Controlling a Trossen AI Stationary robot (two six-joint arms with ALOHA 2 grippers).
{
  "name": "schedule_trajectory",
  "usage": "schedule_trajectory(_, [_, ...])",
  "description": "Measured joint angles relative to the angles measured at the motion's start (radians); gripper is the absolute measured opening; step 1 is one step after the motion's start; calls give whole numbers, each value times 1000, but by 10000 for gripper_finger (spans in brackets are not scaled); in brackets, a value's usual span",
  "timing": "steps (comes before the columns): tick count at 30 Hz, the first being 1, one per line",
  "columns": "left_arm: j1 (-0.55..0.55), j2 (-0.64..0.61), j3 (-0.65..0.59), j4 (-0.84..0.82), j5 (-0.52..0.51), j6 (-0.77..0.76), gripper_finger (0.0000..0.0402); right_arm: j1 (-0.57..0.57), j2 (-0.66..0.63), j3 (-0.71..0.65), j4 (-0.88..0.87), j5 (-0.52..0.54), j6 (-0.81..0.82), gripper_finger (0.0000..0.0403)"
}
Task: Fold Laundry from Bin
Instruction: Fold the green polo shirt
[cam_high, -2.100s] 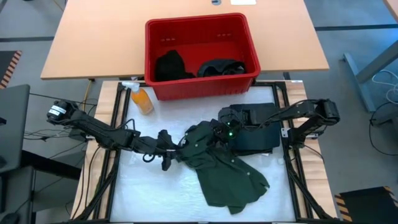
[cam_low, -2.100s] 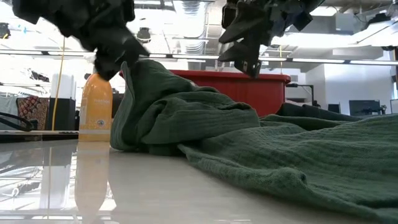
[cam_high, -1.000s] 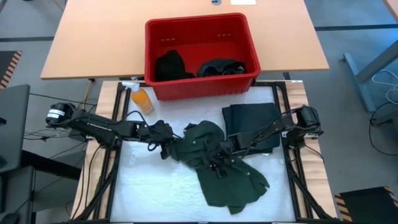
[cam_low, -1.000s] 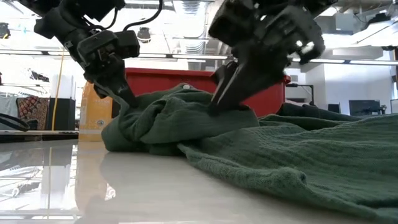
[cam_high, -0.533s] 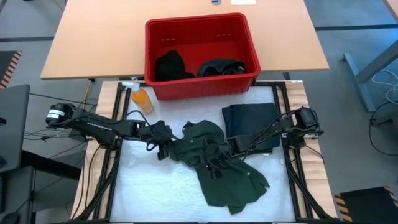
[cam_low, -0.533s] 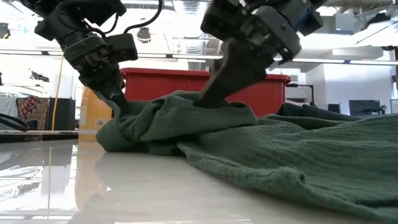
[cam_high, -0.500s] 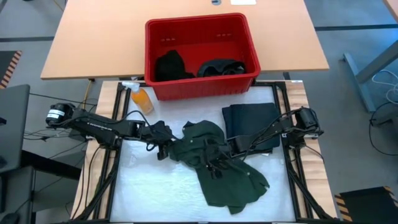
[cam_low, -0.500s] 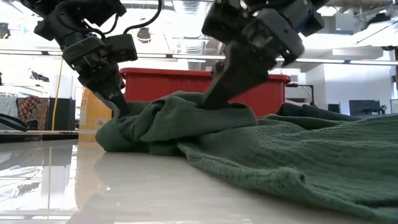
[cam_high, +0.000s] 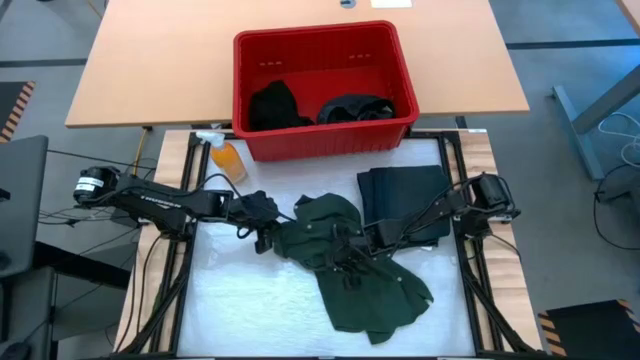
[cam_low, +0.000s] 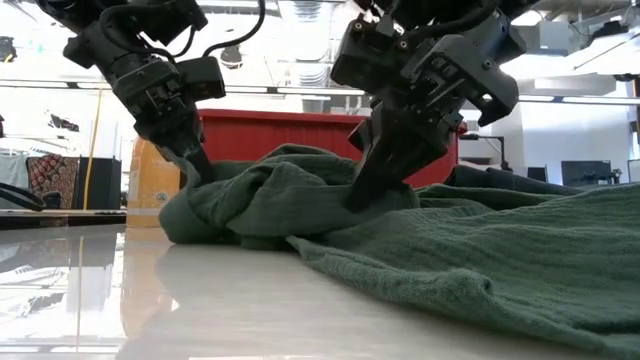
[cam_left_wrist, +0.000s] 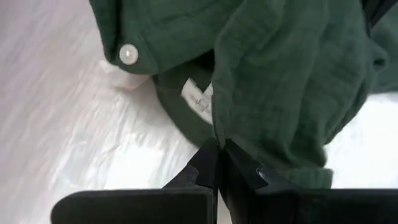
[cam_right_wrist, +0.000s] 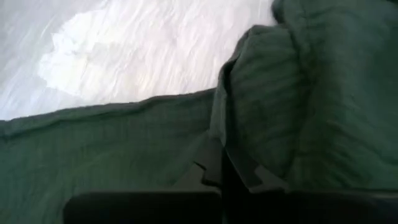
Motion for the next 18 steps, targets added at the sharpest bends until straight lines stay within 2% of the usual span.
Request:
schedule_trajectory(4, [0,-1,0,50,28,-25,0,-46,-87,0,-13,-58,-30,25])
schedule_trajectory(10, [0,-36,-1,227,91,-52,0,-169,-314,0,18,-320,-44,16])
schedule_trajectory(14, [0,-126,-1,389,154,-62,0,-260,-492,0,199,-470,68,20])
schedule_trajectory(18, [0,-250,-1,502,235,-58,0,-321,-630,1,470,-499,175,19])
